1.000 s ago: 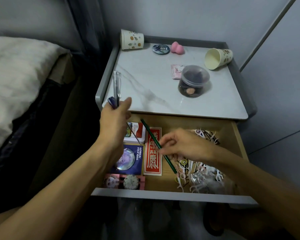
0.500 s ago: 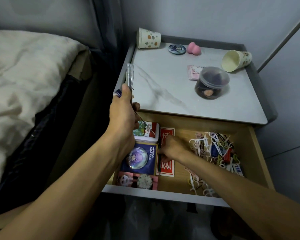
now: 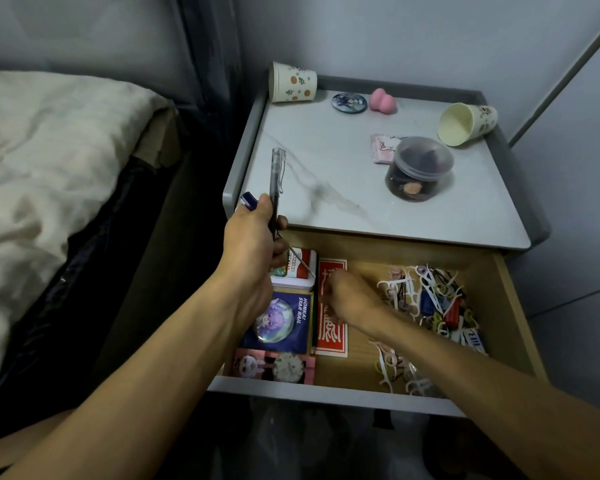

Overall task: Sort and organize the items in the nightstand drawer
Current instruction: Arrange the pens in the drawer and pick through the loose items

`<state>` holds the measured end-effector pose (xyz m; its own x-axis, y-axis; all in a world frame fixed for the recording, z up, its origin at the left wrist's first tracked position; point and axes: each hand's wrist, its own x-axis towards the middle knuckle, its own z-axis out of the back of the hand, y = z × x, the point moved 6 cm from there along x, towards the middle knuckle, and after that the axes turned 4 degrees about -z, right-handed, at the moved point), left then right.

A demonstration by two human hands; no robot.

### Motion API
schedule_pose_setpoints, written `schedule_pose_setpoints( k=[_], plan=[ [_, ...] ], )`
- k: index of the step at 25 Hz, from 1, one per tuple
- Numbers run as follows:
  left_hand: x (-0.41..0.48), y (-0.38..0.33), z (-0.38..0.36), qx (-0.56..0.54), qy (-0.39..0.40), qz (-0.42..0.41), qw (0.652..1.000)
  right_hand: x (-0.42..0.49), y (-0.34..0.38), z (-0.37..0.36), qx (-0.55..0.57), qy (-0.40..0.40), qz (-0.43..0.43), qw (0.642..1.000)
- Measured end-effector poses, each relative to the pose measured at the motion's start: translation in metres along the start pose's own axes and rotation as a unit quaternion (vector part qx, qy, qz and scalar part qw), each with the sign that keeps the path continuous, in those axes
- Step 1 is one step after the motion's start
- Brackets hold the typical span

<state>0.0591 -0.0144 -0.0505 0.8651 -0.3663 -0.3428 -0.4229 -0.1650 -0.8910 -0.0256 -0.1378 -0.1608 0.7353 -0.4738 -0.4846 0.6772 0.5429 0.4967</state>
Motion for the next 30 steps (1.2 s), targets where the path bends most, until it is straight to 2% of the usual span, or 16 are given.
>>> schedule_pose_setpoints(
  k=[2, 4, 6, 7, 10, 12, 15, 17, 20, 23, 27, 30],
  plan=[
    [0.0, 0.002, -0.003, 0.009, 0.029, -0.004, 1.0, -0.017, 0.012, 0.028, 0.012, -0.038, 0.047, 0.998],
    [-0.004, 0.007, -0.012, 0.021, 0.068, -0.007, 0.997, -0.043, 0.022, 0.06, 0.166, -0.076, 0.1, 0.978],
    [-0.015, 0.018, -0.024, 0.035, 0.123, -0.001, 0.992, -0.068, 0.029, 0.082, 0.377, -0.065, 0.129, 0.915],
    [-0.021, 0.026, -0.031, 0.044, 0.155, 0.008, 0.987, -0.077, 0.029, 0.087, 0.43, -0.055, 0.132, 0.891],
    [-0.033, 0.045, -0.043, 0.07, 0.23, 0.031, 0.97, -0.084, 0.029, 0.08, 0.498, -0.026, 0.119, 0.858],
    [-0.032, 0.05, -0.042, 0.096, 0.23, 0.034, 0.968, -0.077, 0.024, 0.078, 0.518, -0.037, 0.103, 0.848],
    [-0.024, 0.046, -0.029, 0.166, 0.142, 0.01, 0.976, -0.073, 0.015, 0.088, 0.462, -0.078, 0.095, 0.878],
    [-0.015, 0.042, -0.02, 0.157, 0.09, 0.003, 0.983, -0.075, 0.014, 0.08, 0.395, -0.031, 0.082, 0.914],
    [-0.011, 0.039, -0.021, 0.168, 0.107, -0.004, 0.98, -0.082, 0.019, 0.053, 0.313, 0.041, 0.096, 0.944],
    [-0.011, 0.039, -0.02, 0.218, 0.107, -0.023, 0.97, -0.083, 0.023, 0.046, 0.296, 0.034, 0.123, 0.946],
    [-0.01, 0.032, -0.016, 0.227, 0.08, -0.029, 0.97, -0.079, 0.018, 0.044, 0.345, 0.074, 0.096, 0.931],
    [-0.01, 0.031, -0.015, 0.225, 0.06, -0.016, 0.972, -0.072, 0.005, 0.037, 0.32, 0.099, 0.055, 0.941]
  ],
)
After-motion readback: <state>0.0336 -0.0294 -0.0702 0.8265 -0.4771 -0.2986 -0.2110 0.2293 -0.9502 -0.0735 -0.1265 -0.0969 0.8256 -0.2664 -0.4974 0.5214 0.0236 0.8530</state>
